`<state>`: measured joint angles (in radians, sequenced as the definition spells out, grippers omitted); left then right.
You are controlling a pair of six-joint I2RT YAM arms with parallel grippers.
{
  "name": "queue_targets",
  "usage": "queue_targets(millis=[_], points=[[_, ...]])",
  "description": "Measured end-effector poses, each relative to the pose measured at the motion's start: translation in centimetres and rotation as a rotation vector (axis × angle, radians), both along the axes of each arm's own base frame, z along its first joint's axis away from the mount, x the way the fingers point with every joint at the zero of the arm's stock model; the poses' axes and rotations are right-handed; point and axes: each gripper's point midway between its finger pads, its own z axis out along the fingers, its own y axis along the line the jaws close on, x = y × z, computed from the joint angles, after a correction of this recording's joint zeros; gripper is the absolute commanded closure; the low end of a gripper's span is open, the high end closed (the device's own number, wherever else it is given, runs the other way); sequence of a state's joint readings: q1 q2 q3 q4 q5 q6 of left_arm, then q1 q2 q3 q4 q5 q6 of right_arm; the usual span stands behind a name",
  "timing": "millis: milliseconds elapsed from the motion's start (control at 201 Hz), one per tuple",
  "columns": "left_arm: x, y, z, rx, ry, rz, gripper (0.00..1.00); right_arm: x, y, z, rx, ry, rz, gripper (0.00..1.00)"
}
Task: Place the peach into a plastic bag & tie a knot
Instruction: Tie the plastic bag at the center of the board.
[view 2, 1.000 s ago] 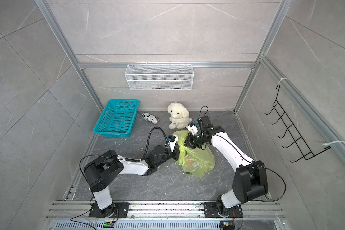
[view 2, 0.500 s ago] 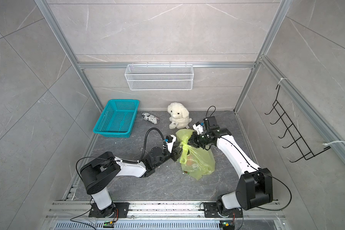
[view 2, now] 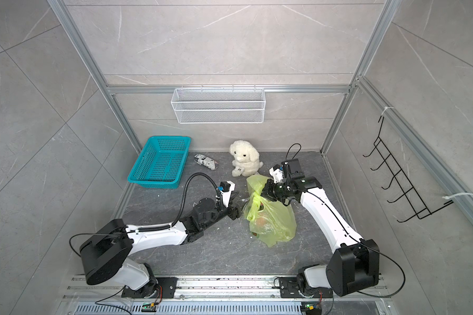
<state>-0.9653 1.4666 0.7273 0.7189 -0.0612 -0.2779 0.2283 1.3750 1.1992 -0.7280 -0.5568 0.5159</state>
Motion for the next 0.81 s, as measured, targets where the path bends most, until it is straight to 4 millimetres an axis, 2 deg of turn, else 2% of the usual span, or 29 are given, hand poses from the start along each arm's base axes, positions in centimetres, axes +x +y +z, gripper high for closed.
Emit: queue_targets(millis=[149, 299, 363, 383, 528, 642, 806], points=[[-2.5, 1.4, 1.2, 0.010, 0.102, -0.081, 0.23, 0.1, -0.2, -0.1, -0.011, 0.000, -0.013, 1.00], [-5.7, 1.6, 1.9, 0.005, 0.219, -0.214, 0.17, 0.2, -0.3, -0.1, -0.012, 0.000, -0.017, 1.00], [-6.4, 1.3, 1.9, 0.009, 0.268, -0.256, 0.02, 0.2, -0.3, -0.1, -0.012, 0.000, -0.017, 1.00], [-6.6, 1.0, 1.8, 0.016, 0.285, -0.271, 0.00, 0.2, -0.3, -0.1, -0.012, 0.000, -0.017, 1.00], [-7.2, -1.3, 1.8, 0.047, 0.363, -0.345, 0.00, 0.3, -0.2, 0.0, -0.006, -0.007, -0.022, 1.00], [-7.5, -2.2, 0.9, 0.081, 0.409, -0.366, 0.01, 0.4, -0.2, 0.3, -0.004, -0.018, -0.023, 1.00], [-7.3, -3.1, -0.8, 0.139, 0.483, -0.362, 0.11, 0.3, -0.2, 0.9, 0.001, -0.038, -0.022, 1.00]])
